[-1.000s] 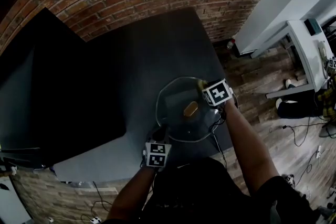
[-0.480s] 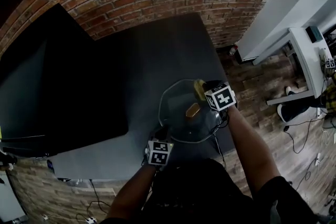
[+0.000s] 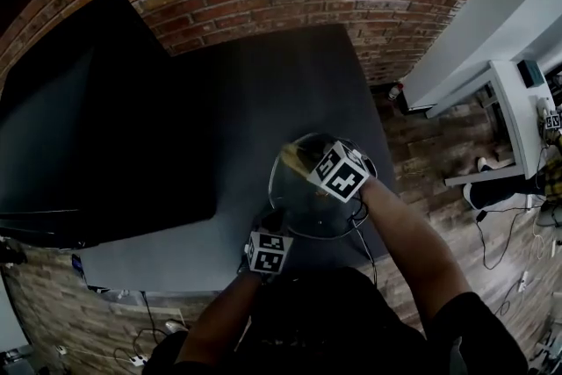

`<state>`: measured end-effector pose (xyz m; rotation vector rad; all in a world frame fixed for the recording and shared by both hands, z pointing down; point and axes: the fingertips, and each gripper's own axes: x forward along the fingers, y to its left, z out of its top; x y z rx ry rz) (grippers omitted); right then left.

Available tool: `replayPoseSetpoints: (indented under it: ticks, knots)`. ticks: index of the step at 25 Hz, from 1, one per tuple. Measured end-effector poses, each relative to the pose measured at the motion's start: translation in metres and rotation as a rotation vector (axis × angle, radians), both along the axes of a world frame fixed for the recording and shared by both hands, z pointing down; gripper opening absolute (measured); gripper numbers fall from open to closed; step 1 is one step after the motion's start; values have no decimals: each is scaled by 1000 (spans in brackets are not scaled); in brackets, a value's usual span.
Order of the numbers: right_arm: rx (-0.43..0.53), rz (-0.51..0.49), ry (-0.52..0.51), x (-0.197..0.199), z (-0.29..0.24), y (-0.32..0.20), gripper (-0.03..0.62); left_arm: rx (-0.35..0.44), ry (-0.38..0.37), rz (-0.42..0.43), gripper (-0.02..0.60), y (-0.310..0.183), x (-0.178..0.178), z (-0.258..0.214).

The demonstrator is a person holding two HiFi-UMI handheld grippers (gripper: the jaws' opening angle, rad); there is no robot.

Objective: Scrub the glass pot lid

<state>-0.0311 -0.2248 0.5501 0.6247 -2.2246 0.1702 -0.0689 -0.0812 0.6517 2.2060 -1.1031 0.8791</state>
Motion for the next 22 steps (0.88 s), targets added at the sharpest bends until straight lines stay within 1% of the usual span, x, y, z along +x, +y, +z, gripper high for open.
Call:
replayPoseSetpoints:
  ticks: [3,6,9,11,14,16,19,22]
  knots:
    - [17,-207,72,-38,13,27,25,6,0,1,32,-1,0,-1]
    - [33,-399,166,-65,32,57,25,10,-5,6,32,-2,1,-1]
    - [36,-523,252,-79,54,79,25,9,-5,7,32,-2,1,0]
    - [28,-563,280,-84,64,88,25,10,-7,9,32,-2,1,0]
    - [3,-594,305,-88,76,96,25,13,-11,15,32,-2,0,0]
    - [7,-610,337,-89,82,95,25,16,-12,18,32,-3,0,0]
    - [25,-616,384,-89,90,89,25,19,-12,21,32,-3,-1,1]
    - [14,-598,414,-88,97,84,25,17,-12,22,32,-3,-2,1]
